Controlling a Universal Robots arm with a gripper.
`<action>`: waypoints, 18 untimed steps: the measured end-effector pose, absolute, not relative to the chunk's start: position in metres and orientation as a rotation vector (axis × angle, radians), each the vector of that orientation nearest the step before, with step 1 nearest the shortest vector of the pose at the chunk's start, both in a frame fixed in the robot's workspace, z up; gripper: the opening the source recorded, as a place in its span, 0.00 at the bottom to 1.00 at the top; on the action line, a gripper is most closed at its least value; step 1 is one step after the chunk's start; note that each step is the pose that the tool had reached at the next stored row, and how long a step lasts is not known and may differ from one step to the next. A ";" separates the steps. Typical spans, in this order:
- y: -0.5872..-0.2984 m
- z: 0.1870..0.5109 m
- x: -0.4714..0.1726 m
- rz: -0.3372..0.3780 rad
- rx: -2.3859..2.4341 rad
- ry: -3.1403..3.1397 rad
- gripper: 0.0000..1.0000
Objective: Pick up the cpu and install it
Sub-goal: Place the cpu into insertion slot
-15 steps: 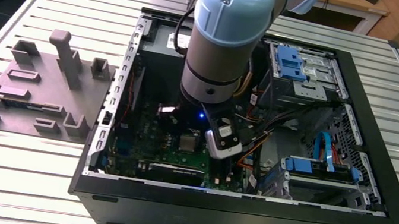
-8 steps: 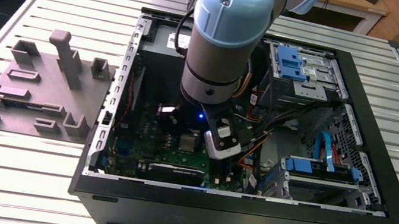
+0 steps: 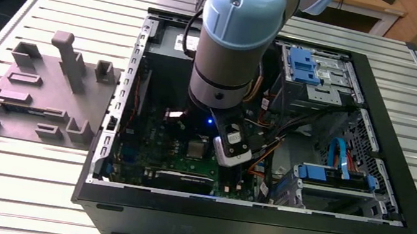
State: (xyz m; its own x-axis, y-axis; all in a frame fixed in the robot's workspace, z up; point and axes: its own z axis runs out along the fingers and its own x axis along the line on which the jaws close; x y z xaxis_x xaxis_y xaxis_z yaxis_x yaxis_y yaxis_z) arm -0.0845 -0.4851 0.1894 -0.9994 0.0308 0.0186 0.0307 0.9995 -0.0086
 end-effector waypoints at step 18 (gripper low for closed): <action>-0.485 0.189 -0.085 0.013 -0.049 -3.122 0.59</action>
